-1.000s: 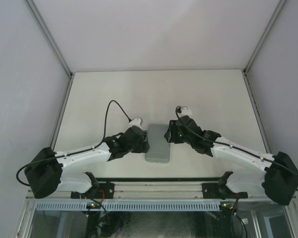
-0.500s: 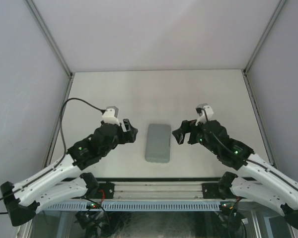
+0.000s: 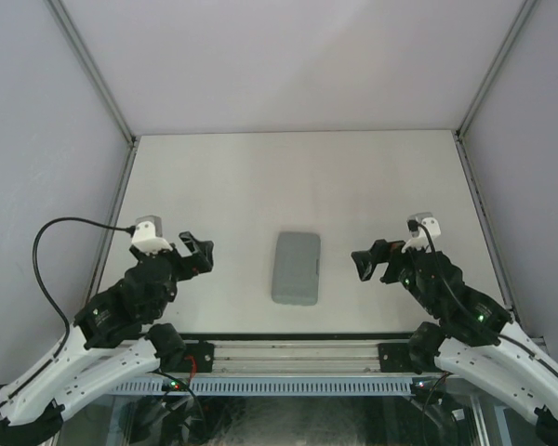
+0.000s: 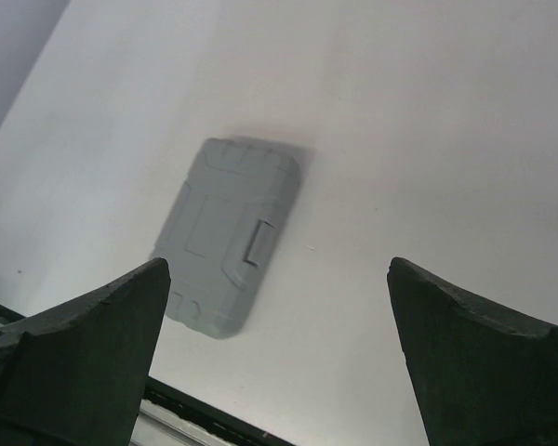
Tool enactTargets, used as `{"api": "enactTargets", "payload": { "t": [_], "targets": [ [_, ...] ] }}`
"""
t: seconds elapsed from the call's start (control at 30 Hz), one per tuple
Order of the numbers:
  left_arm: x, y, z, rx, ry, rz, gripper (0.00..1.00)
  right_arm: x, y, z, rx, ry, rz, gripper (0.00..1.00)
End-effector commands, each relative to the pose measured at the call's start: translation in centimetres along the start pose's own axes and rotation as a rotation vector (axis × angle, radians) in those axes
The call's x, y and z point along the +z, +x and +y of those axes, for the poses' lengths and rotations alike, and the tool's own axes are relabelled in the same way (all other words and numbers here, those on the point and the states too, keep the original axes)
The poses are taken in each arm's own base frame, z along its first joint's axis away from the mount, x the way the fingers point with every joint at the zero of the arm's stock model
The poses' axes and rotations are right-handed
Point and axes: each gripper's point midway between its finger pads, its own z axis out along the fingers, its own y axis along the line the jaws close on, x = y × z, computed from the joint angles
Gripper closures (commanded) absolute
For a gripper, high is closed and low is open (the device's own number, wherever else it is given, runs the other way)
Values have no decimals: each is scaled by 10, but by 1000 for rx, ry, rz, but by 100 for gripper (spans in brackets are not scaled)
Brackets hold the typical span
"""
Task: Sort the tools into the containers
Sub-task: Reset both arms
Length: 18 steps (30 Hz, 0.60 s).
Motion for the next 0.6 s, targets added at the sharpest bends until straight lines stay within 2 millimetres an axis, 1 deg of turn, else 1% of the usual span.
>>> {"api": "enactTargets", "payload": {
  "t": [0.0,0.13,0.27,0.57],
  "targets": [
    [-5,11,30,-32,-98,-10,0,-7,17,-20,58,60,-2,0],
    [-6,19,44,-64,-127,-18,0,-16,20,-30,136,76,-44,0],
    [-7,22,50,-90,-132,-36,0,-20,18,-39,171,106,-80,0],
    [-9,18,57,-114,-145,-75,0,-18,14,-38,156,107,-93,0]
  ]
}}
